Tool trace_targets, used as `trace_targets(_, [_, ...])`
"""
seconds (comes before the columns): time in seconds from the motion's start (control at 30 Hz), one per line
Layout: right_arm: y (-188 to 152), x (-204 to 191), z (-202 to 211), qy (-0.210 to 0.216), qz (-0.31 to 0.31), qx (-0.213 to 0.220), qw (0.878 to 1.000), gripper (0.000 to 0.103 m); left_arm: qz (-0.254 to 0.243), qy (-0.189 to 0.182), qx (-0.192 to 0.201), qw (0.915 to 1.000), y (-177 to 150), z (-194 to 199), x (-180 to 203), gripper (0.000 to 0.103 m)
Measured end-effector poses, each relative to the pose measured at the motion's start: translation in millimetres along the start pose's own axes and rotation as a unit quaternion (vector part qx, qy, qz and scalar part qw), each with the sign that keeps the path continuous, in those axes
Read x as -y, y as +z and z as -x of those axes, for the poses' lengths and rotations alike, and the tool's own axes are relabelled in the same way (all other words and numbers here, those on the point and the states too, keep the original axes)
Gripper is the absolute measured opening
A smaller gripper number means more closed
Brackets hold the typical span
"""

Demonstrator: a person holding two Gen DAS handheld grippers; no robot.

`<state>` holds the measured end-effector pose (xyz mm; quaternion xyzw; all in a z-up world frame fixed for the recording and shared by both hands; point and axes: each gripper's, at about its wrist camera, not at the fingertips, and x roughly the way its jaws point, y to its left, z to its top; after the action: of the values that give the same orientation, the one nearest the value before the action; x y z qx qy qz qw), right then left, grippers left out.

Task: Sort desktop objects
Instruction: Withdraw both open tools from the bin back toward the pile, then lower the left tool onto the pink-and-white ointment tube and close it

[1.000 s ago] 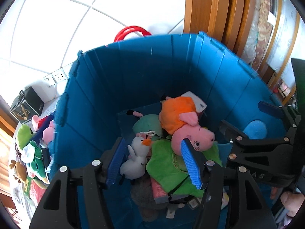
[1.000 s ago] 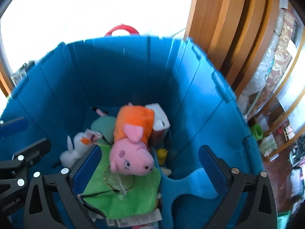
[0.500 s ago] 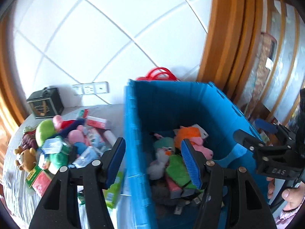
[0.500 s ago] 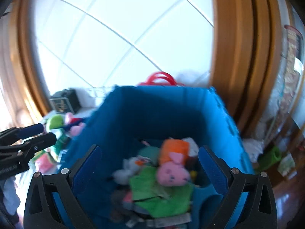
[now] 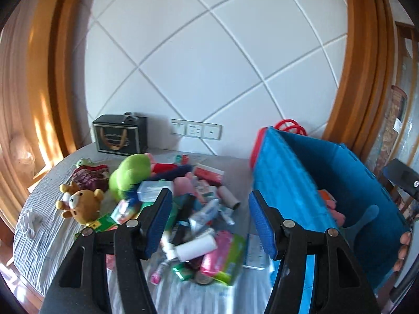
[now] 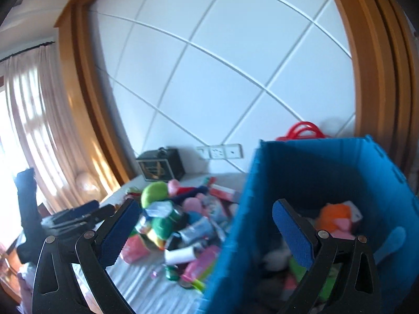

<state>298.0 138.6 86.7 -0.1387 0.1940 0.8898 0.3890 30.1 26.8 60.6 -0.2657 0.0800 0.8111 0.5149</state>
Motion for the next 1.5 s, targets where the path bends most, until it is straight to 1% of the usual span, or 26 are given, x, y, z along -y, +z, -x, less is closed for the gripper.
trace_targets(0.1, [-7.1, -43.4, -16.9, -0.01, 0.015, 0.009, 1.0, 0.103, 0.001, 0.004, -0.022, 0.9998, -8.2, -9.8, -52.4, 0.06])
trace_targets(0.23, [-25.9, -94.0, -65.1, -0.041, 0.024, -0.016, 0.999, 0.103, -0.037, 0.025, -0.059, 0.9973, -25.7, -31.7, -100.6, 0.06])
trace_targets(0.33, [-50.4, -112.6, -102.9, -0.056, 0.008, -0.042, 0.997, 0.103, -0.055, 0.03, -0.084, 0.9945, -45.9, -50.6, -129.2, 0.06])
trace_targets(0.43, [-82.3, -120.0, -136.6, -0.068, -0.01, -0.08, 0.994, 0.103, -0.063, 0.021, -0.114, 0.9913, -70.8, -76.5, -148.2, 0.06])
trace_targets(0.53, [-121.9, -113.2, -167.2, -0.082, -0.042, -0.125, 0.988, 0.103, -0.08, 0.017, -0.143, 0.9863, -101.6, -105.4, -151.0, 0.06])
trace_targets(0.6, [-152.1, -106.1, -184.9, -0.085, -0.058, -0.156, 0.982, 0.103, -0.088, 0.006, -0.163, 0.9826, -124.6, -127.1, -150.2, 0.06])
trace_targets(0.67, [-180.6, -99.5, -199.4, -0.099, -0.067, -0.185, 0.975, 0.103, -0.092, -0.007, -0.183, 0.9787, -149.1, -148.4, -147.6, 0.06])
trace_targets(0.77, [-220.2, -88.3, -216.4, -0.115, -0.085, -0.222, 0.964, 0.103, -0.102, -0.027, -0.218, 0.9703, -183.3, -178.2, -140.6, 0.06])
trace_targets(0.83, [-243.5, -80.8, -226.4, -0.118, -0.1, -0.242, 0.958, 0.102, -0.109, -0.036, -0.236, 0.9649, -202.5, -197.3, -135.5, 0.06])
trace_targets(0.87, [-253.3, -78.4, -229.9, -0.121, -0.104, -0.249, 0.955, 0.096, -0.11, -0.042, -0.243, 0.963, -209.7, -205.8, -133.2, 0.06])
trace_targets(0.9, [-259.3, -78.1, -232.7, -0.123, -0.104, -0.253, 0.954, 0.088, -0.109, -0.046, -0.25, 0.9611, -215.7, -214.2, -131.8, 0.06])
trace_targets(0.93, [-268.1, -76.2, -235.9, -0.127, -0.104, -0.259, 0.952, 0.084, -0.107, -0.048, -0.256, 0.9595, -220.2, -221.4, -130.1, 0.06])
trace_targets(0.97, [-269.5, -77.0, -236.4, -0.129, -0.105, -0.263, 0.95, 0.079, -0.105, -0.054, -0.261, 0.9582, -223.6, -228.0, -128.7, 0.06])
trace_targets(1.03, [-275.9, -76.5, -239.3, -0.133, -0.105, -0.268, 0.948, 0.079, -0.108, -0.056, -0.266, 0.9562, -228.9, -239.3, -124.8, 0.06])
trace_targets(1.1, [-278.7, -77.4, -241.4, -0.134, -0.101, -0.267, 0.949, 0.079, -0.115, -0.06, -0.27, 0.954, -233.3, -248.9, -120.2, 0.06])
trace_targets(1.13, [-279.2, -79.0, -242.3, -0.132, -0.098, -0.266, 0.95, 0.078, -0.117, -0.062, -0.275, 0.9524, -235.8, -253.2, -118.2, 0.058])
trace_targets(1.17, [-279.1, -80.8, -243.6, -0.13, -0.095, -0.266, 0.95, 0.074, -0.124, -0.058, -0.266, 0.9542, -236.8, -254.2, -115.6, 0.052])
trace_targets(1.2, [-278.6, -83.6, -245.2, -0.128, -0.09, -0.267, 0.951, 0.07, -0.129, -0.059, -0.265, 0.9538, -237.6, -254.7, -113.7, 0.046])
trace_targets(1.23, [-278.9, -85.8, -247.4, -0.128, -0.085, -0.268, 0.951, 0.062, -0.132, -0.057, -0.261, 0.9546, -237.7, -253.8, -113.4, 0.038])
trace_targets(1.27, [-279.5, -88.6, -250.5, -0.126, -0.079, -0.271, 0.951, 0.057, -0.128, -0.057, -0.261, 0.9551, -237.9, -253.0, -115.3, 0.029])
trace_targets(1.33, [-281.8, -93.9, -258.5, -0.12, -0.071, -0.277, 0.951, 0.055, -0.119, -0.06, -0.262, 0.9559, -238.7, -249.7, -122.8, 0.019])
trace_targets(1.43, [-285.1, -102.5, -270.7, -0.104, -0.061, -0.282, 0.952, 0.055, -0.111, -0.066, -0.265, 0.9555, -241.2, -242.1, -134.8, 0.019])
trace_targets(1.5, [-287.0, -108.3, -279.5, -0.1, -0.052, -0.286, 0.952, 0.054, -0.108, -0.062, -0.265, 0.956, -243.4, -236.8, -140.8, 0.019])
